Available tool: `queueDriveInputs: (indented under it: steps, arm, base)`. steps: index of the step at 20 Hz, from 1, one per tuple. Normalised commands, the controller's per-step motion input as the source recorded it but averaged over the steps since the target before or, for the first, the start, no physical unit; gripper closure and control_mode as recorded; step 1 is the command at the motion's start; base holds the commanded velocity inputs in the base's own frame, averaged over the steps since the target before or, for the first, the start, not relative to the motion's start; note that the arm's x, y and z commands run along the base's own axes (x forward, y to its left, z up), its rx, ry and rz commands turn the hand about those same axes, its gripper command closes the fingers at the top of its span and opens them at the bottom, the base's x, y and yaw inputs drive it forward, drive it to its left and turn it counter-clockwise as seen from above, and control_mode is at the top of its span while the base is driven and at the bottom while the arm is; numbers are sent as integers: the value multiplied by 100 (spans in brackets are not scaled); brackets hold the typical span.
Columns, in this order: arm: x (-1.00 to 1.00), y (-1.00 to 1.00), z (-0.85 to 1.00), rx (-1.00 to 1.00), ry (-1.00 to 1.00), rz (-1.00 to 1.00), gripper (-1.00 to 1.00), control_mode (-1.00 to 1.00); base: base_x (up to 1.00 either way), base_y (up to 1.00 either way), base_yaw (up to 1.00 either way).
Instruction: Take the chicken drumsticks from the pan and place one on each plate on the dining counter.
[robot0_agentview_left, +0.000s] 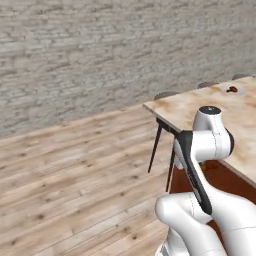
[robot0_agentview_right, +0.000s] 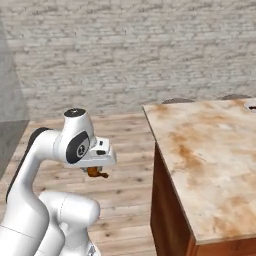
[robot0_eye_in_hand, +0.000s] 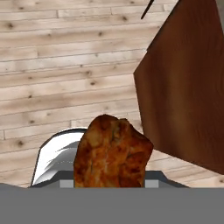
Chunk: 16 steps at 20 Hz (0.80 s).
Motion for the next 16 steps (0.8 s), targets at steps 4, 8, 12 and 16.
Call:
queueDriveInputs:
  steps: [4, 8, 12, 16]
  arm:
    - [0, 0, 0, 0, 0, 0, 100, 100]
    - [0, 0, 0, 0, 0, 0, 100, 100]
    - [0, 0, 0, 0, 0, 0, 100, 100]
    - [0, 0, 0, 0, 0, 0, 100, 100]
  base:
    - [98, 52, -43]
    - [96, 54, -43]
    - [77, 76, -33]
    - [60, 90, -28]
